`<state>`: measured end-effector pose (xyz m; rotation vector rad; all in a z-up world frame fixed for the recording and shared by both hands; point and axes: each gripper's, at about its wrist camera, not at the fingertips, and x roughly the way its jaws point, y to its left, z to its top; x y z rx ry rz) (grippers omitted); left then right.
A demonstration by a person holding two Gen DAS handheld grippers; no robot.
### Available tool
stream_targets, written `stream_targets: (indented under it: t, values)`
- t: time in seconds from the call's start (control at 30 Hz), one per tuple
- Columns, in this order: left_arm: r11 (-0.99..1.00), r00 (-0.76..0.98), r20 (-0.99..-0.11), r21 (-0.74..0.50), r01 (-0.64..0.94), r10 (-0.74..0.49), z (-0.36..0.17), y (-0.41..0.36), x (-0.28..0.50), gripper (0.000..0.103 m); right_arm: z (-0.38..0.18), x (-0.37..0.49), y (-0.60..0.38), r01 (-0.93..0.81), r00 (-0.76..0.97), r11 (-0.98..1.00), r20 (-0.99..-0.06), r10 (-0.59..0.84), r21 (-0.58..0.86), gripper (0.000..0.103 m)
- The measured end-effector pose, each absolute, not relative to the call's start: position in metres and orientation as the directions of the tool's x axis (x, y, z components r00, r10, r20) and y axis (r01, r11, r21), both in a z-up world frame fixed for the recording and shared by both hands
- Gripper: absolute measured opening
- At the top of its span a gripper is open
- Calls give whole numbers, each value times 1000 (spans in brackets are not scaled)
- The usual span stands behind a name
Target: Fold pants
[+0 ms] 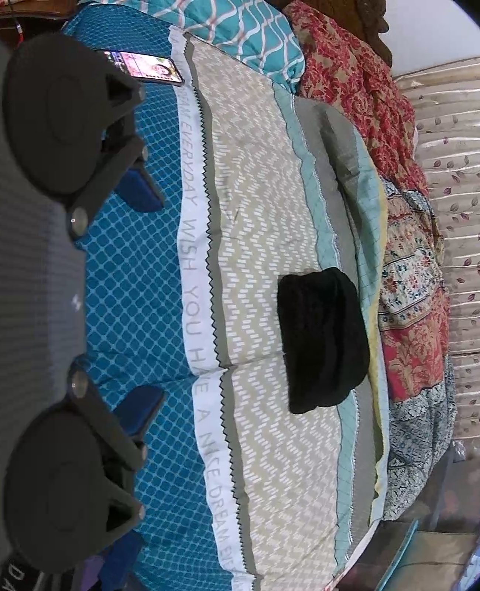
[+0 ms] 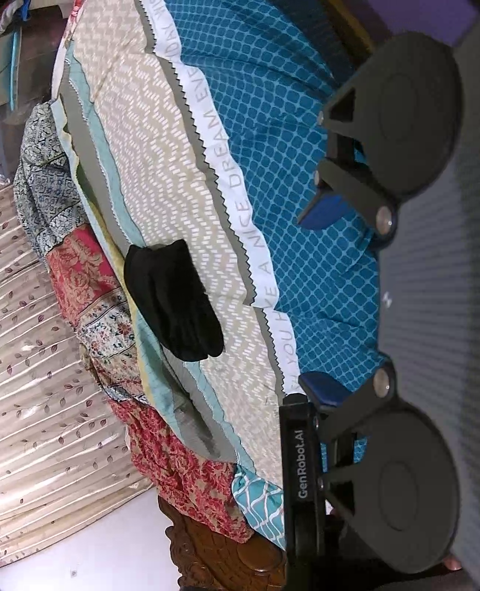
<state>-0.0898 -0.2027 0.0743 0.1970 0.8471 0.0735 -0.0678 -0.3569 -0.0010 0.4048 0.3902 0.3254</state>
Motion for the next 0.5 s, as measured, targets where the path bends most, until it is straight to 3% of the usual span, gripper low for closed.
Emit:
stream_targets:
  t: [0.5]
  values:
    - [977,643,-751,213,27,146,58,-200,-77,103,-16,-51,-364,-157,852,863,-376,364,479,86]
